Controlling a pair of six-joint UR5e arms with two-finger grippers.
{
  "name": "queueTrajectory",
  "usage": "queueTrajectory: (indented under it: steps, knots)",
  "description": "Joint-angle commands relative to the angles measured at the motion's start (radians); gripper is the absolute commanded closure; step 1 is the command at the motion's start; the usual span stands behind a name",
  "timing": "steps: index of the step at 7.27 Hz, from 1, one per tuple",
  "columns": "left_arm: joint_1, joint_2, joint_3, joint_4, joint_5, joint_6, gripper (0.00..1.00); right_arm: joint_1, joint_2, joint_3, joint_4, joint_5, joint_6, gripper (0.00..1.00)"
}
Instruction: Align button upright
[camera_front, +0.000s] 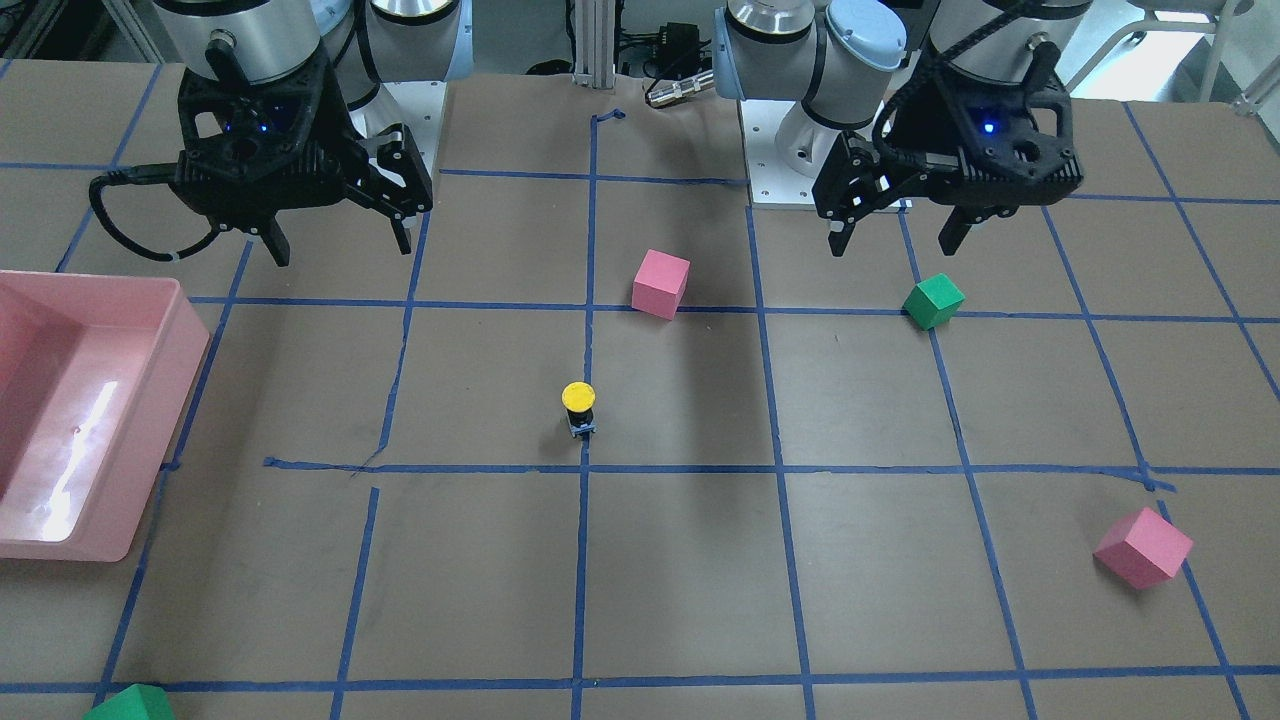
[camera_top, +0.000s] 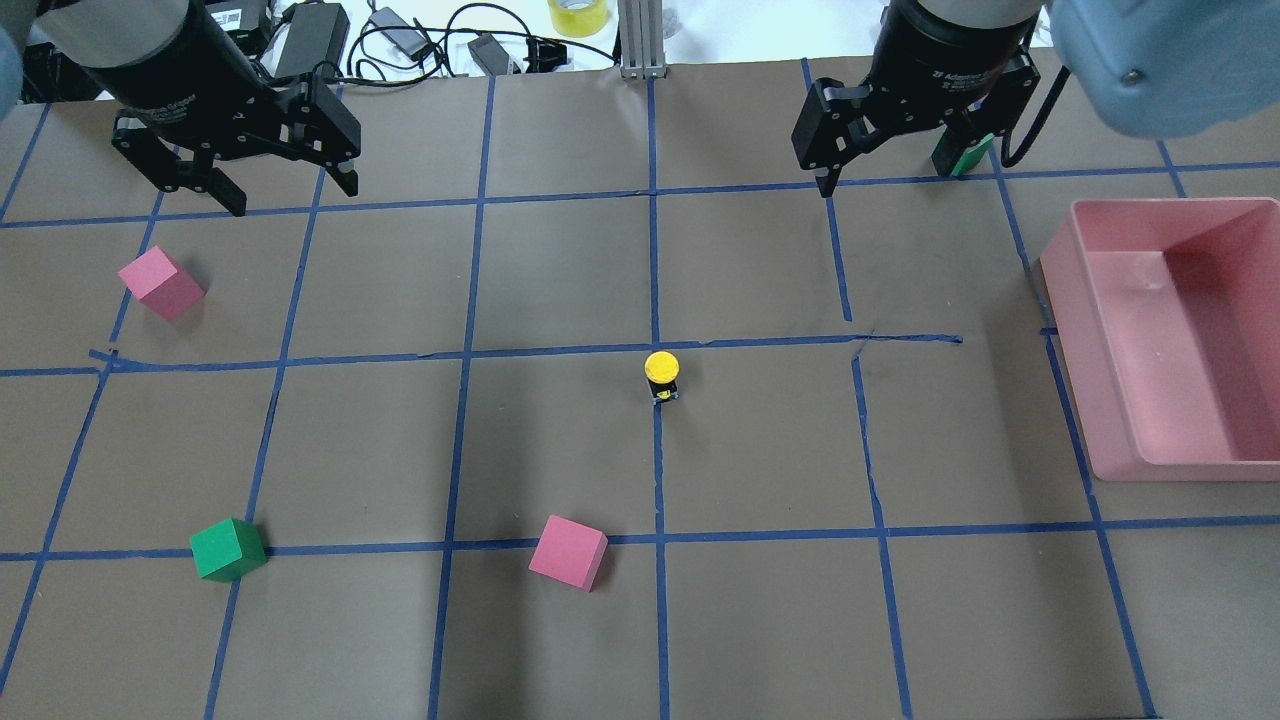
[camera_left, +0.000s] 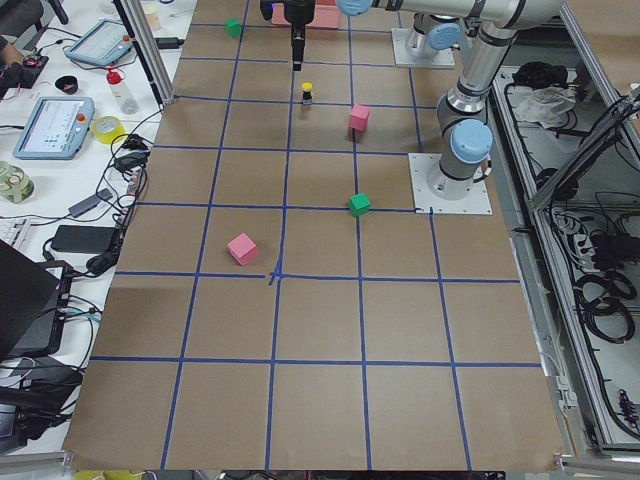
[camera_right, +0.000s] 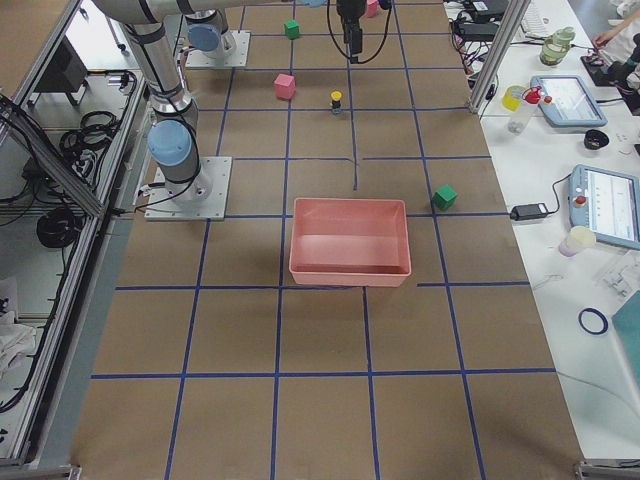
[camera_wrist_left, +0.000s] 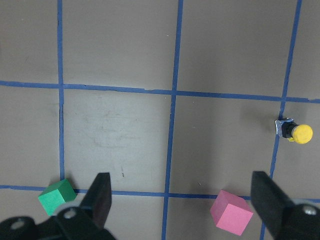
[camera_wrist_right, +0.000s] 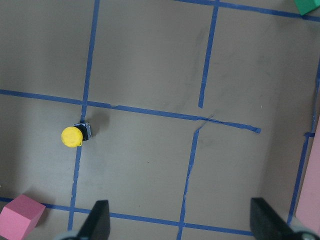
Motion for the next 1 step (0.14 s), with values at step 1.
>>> queueTrajectory:
  steps: [1]
  knots:
    - [-0.019,0.014,0.007,0.001,0.013,-0.002,0.00,0.000,0.000,0.000,-0.005,0.000,0.005,0.00]
